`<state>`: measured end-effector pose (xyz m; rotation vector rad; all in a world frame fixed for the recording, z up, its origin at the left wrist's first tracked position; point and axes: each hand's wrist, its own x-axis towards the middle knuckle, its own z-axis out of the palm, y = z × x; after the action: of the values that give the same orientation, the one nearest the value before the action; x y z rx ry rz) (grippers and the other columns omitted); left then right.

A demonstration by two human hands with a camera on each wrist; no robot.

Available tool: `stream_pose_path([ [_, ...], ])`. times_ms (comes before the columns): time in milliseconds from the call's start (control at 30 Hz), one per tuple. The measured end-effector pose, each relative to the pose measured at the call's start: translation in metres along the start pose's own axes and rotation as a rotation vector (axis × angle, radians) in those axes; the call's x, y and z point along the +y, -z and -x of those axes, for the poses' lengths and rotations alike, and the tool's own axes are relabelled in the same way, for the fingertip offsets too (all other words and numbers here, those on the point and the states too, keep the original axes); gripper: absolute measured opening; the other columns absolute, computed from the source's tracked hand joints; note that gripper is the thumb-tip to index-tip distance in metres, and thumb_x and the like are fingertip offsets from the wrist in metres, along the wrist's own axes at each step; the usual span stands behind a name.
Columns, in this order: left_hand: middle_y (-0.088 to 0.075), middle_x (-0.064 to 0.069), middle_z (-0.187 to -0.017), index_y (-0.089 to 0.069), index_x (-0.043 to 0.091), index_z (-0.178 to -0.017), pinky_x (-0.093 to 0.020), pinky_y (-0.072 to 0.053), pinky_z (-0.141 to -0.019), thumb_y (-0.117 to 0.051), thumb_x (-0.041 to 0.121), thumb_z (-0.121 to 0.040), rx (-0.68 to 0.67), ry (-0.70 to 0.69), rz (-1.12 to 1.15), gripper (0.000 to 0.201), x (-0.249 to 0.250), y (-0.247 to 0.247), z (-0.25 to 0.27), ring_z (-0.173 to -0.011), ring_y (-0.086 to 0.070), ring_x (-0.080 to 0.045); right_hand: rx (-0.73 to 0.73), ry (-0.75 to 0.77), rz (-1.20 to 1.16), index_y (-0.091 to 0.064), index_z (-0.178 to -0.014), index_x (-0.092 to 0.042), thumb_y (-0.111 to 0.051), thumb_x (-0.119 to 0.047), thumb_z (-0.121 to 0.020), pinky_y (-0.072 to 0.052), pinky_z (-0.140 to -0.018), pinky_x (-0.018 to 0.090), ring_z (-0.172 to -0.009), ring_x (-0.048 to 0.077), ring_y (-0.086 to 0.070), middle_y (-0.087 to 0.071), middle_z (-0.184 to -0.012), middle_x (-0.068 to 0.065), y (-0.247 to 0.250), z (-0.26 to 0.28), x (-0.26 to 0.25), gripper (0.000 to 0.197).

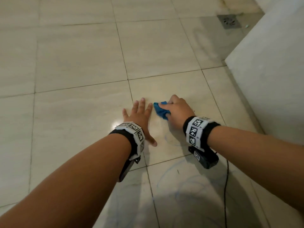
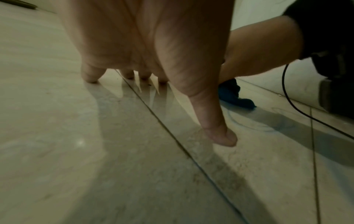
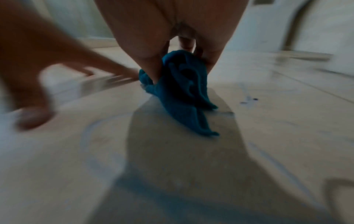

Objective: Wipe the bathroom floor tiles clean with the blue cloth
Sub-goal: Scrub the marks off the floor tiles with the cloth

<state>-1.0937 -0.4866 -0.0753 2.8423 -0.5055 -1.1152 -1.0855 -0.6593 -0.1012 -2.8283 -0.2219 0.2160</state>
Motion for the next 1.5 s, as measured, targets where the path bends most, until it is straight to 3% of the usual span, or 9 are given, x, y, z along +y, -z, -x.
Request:
stream_pose_path([
  [200, 0.034, -0.002, -0.155, 0.023, 0.025, -0.15, -0.061, 0.001, -0.115, -0.082, 0.065, -0.055, -0.002, 0.003, -0.005, 0.147, 0.0, -0.001, 0.0, -0.145, 0.024, -0.025, -0.096, 0.13, -0.007, -0.055, -0.128, -0.029, -0.051, -0.024, -0.091, -0.041, -0.077, 0.031, -0.093, 0.022, -0.046, -0.046, -0.106, 0.003, 0.003, 0.016, 0.012, 0.038],
  [333, 0.033, 0.0, -0.155, 0.023, 0.026, -0.149, -0.059, 0.003, -0.115, -0.081, 0.067, -0.053, 0.017, 0.002, -0.001, 0.147, -0.001, -0.003, 0.001, -0.145, 0.023, -0.024, 0.07, -0.116, 0.041, -0.052, -0.112, -0.014, -0.054, -0.037, -0.09, -0.042, -0.062, 0.017, -0.086, 0.024, -0.057, -0.049, -0.105, 0.006, 0.008, 0.005, 0.04, 0.032],
  [567, 0.035, 0.0, -0.154, 0.024, 0.026, -0.149, -0.06, 0.002, -0.115, -0.081, 0.067, -0.053, 0.015, 0.013, -0.009, 0.148, 0.0, -0.003, 0.0, -0.145, 0.024, -0.024, -0.126, 0.235, -0.018, -0.061, -0.12, -0.021, -0.054, -0.019, -0.089, -0.045, -0.082, 0.035, -0.092, 0.021, -0.049, -0.05, -0.105, 0.002, 0.009, 0.036, 0.021, 0.032],
  [733, 0.034, 0.0, -0.155, 0.024, 0.026, -0.149, -0.059, 0.003, -0.114, -0.081, 0.067, -0.053, 0.03, 0.002, -0.002, 0.148, -0.001, -0.004, 0.0, -0.145, 0.023, -0.024, -0.029, -0.059, 0.083, -0.058, -0.119, -0.023, -0.052, -0.025, -0.092, -0.043, -0.076, 0.032, -0.096, 0.027, -0.053, -0.05, -0.107, 0.01, 0.026, 0.019, 0.052, 0.028],
  [900, 0.035, -0.001, -0.154, 0.024, 0.026, -0.149, -0.06, 0.002, -0.116, -0.082, 0.065, -0.054, 0.01, 0.008, 0.0, 0.148, 0.001, -0.001, 0.0, -0.145, 0.024, -0.024, -0.319, 0.356, -0.056, -0.06, -0.124, -0.028, -0.06, -0.016, -0.087, -0.039, -0.077, 0.028, -0.091, 0.018, -0.045, -0.047, -0.101, 0.001, 0.014, 0.061, 0.014, 0.04],
  [1067, 0.033, -0.001, -0.155, 0.022, 0.025, -0.15, -0.061, 0.001, -0.116, -0.083, 0.064, -0.053, 0.021, 0.003, 0.006, 0.148, 0.0, -0.001, 0.001, -0.145, 0.023, -0.024, -0.119, -0.137, -0.066, -0.057, -0.126, -0.018, -0.051, -0.023, -0.092, -0.039, -0.075, 0.026, -0.085, 0.017, -0.047, -0.045, -0.099, 0.004, 0.032, 0.028, 0.04, 0.035],
  [1233, 0.034, -0.002, -0.154, 0.024, 0.025, -0.149, -0.061, 0.001, -0.116, -0.082, 0.064, -0.055, 0.004, 0.009, -0.005, 0.148, 0.001, 0.0, 0.0, -0.145, 0.024, -0.025, -0.367, 0.305, -0.042, -0.052, -0.131, -0.036, -0.054, -0.022, -0.09, -0.04, -0.076, 0.033, -0.092, 0.02, -0.043, -0.044, -0.101, 0.002, 0.019, 0.076, -0.008, 0.043],
  [1400, 0.033, -0.001, -0.155, 0.023, 0.025, -0.15, -0.061, 0.001, -0.116, -0.083, 0.063, -0.054, 0.009, 0.006, 0.004, 0.147, 0.001, 0.001, 0.003, -0.145, 0.023, -0.024, -0.187, -0.143, -0.016, -0.055, -0.124, -0.019, -0.053, -0.028, -0.091, -0.04, -0.072, 0.028, -0.083, 0.018, -0.047, -0.043, -0.095, 0.0, 0.03, 0.032, 0.036, 0.035],
  [1500, 0.034, -0.002, -0.154, 0.023, 0.025, -0.15, -0.061, 0.001, -0.116, -0.083, 0.063, -0.054, 0.003, 0.007, 0.003, 0.147, 0.001, 0.0, 0.002, -0.145, 0.024, -0.025, -0.271, 0.082, -0.055, -0.055, -0.127, -0.023, -0.053, -0.023, -0.09, -0.041, -0.072, 0.031, -0.087, 0.02, -0.045, -0.045, -0.099, 0.003, 0.019, 0.065, 0.003, 0.037],
])
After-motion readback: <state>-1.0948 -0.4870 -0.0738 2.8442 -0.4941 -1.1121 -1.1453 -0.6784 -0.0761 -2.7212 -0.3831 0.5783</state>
